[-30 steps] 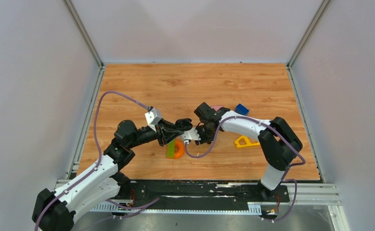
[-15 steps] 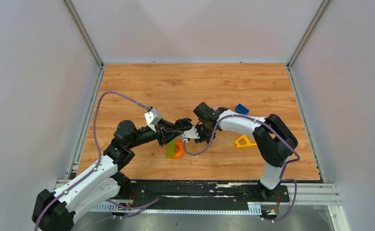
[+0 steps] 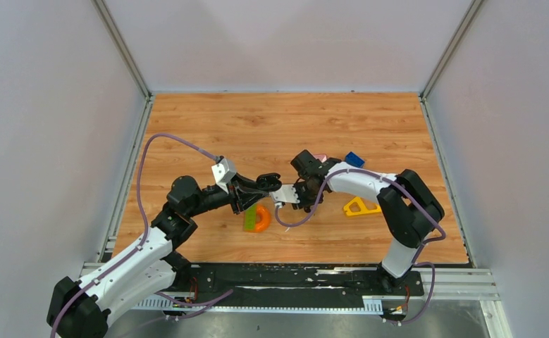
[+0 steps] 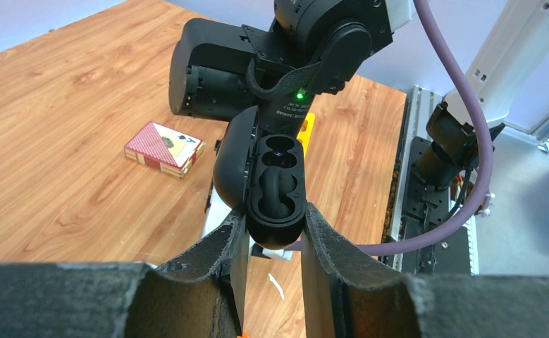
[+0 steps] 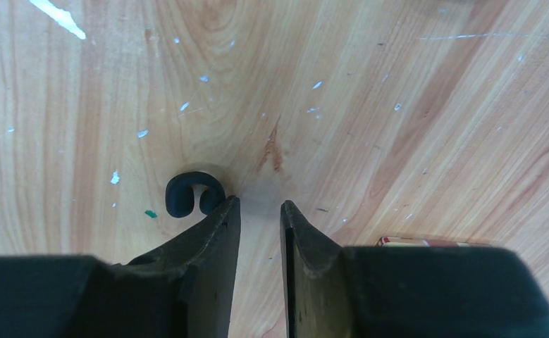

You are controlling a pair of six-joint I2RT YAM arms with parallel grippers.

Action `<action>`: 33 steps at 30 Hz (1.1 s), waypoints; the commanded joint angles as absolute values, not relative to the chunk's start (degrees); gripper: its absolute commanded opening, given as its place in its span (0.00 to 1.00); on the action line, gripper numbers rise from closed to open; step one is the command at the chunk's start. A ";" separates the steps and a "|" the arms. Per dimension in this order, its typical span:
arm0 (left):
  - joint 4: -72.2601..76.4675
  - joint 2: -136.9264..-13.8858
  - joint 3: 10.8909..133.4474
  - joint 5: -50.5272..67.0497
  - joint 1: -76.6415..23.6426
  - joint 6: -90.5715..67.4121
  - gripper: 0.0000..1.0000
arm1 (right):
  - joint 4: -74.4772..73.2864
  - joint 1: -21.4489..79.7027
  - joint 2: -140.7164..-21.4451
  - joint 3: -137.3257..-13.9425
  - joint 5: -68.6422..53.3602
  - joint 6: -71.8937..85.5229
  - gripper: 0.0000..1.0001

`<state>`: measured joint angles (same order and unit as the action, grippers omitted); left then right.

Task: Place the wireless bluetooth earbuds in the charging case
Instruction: Pick up the earbud from the center of the board.

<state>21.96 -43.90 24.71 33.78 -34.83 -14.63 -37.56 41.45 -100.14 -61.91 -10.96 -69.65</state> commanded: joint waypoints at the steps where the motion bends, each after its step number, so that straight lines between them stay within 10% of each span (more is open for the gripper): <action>1: 23.73 -43.42 26.90 33.88 -34.63 -13.62 0.01 | -39.51 41.31 -96.87 -61.01 -12.76 -68.44 0.28; 33: 24.35 -43.98 26.89 34.49 -34.63 -14.15 0.01 | -55.71 42.36 -95.85 -65.32 -20.29 -66.36 0.32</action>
<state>22.09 -44.12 24.71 34.00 -34.83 -14.68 -52.21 42.33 -95.00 -62.08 -17.08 -65.63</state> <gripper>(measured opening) 0.358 0.317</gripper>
